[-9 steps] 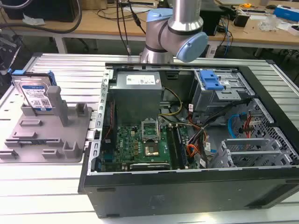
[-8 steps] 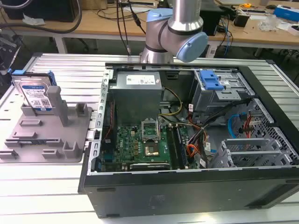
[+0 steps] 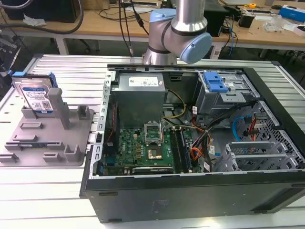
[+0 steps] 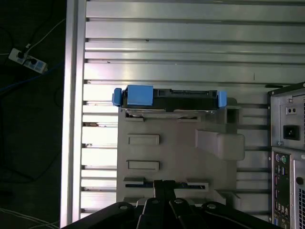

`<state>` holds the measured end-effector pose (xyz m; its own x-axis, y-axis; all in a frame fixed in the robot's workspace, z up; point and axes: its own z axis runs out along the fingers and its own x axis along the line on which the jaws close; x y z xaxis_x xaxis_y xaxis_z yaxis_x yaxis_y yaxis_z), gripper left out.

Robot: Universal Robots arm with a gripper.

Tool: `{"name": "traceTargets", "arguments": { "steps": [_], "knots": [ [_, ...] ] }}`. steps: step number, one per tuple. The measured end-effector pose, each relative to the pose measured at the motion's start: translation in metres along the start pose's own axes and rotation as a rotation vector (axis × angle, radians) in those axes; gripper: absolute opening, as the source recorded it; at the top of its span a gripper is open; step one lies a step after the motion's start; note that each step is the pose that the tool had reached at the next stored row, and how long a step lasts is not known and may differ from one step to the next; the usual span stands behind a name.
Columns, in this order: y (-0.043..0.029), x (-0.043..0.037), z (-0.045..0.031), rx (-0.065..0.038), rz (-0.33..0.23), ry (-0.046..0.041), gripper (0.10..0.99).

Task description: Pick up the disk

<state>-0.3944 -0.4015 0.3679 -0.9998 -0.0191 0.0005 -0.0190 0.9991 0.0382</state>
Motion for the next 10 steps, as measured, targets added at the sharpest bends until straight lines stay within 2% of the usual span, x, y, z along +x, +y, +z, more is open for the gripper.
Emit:
{"name": "traceTargets", "arguments": {
  "steps": [5, 10],
  "knots": [
    [0.0000, 0.0000, 0.0000, 0.000, -0.006, 0.0003, 0.106],
    [0.0000, 0.0000, 0.0010, 0.000, -0.141, 0.0054, 0.106]
  ]
}}
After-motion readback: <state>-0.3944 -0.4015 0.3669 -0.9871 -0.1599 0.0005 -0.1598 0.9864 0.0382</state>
